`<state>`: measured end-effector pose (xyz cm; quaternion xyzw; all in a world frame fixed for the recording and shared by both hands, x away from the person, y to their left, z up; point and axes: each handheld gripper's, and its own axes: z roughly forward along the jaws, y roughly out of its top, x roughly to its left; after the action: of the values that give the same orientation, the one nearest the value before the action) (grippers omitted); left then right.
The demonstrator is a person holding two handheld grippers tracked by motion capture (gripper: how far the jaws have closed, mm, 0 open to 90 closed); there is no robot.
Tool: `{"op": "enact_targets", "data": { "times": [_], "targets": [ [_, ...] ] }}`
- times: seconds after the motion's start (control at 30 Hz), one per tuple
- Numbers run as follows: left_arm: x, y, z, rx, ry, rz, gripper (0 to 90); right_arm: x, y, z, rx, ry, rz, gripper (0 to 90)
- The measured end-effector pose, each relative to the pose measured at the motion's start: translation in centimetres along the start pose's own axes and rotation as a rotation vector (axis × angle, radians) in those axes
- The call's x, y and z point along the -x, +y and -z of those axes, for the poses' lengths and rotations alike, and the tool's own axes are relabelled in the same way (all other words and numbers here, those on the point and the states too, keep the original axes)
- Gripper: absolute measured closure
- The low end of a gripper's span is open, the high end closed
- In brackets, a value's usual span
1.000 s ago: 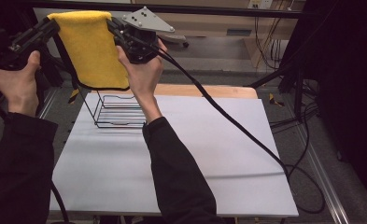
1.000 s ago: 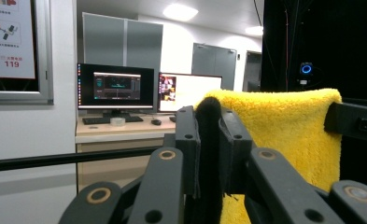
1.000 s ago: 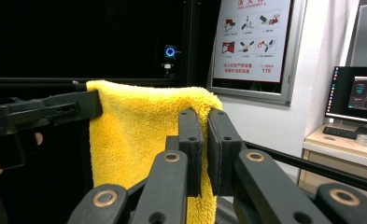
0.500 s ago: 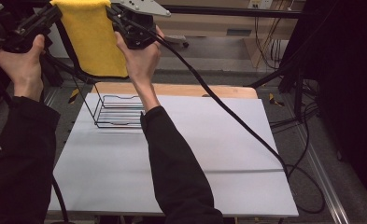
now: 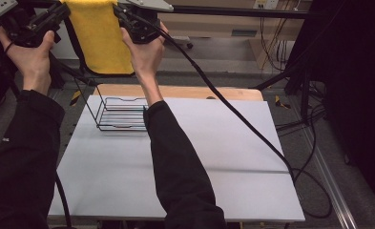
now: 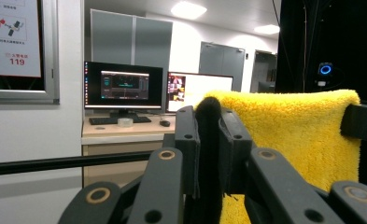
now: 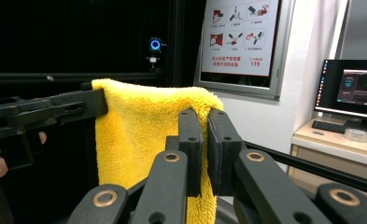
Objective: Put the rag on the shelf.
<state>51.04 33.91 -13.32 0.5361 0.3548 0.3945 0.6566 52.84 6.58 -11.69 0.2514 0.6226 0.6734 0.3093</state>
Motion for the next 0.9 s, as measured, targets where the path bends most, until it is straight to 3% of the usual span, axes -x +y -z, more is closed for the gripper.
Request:
{"op": "enact_targets", "data": {
  "times": [0.2, 0.7, 0.9],
  "targets": [
    [-0.5, -1.0, -0.4, -0.018, -0.009, -0.006, 79.7, 0.3, -0.7, -0.4, -0.023, -0.005, 0.017, 85.4],
    [-0.2, -4.3, 2.4, -0.103, -0.049, -0.03, 79.7, -0.1, -4.5, 0.7, -0.101, 0.028, -0.019, 85.3],
    [0.1, -4.8, 2.9, -0.106, -0.066, -0.031, 79.7, -0.1, -5.4, 1.5, -0.104, 0.038, -0.028, 85.3]
  ]
}}
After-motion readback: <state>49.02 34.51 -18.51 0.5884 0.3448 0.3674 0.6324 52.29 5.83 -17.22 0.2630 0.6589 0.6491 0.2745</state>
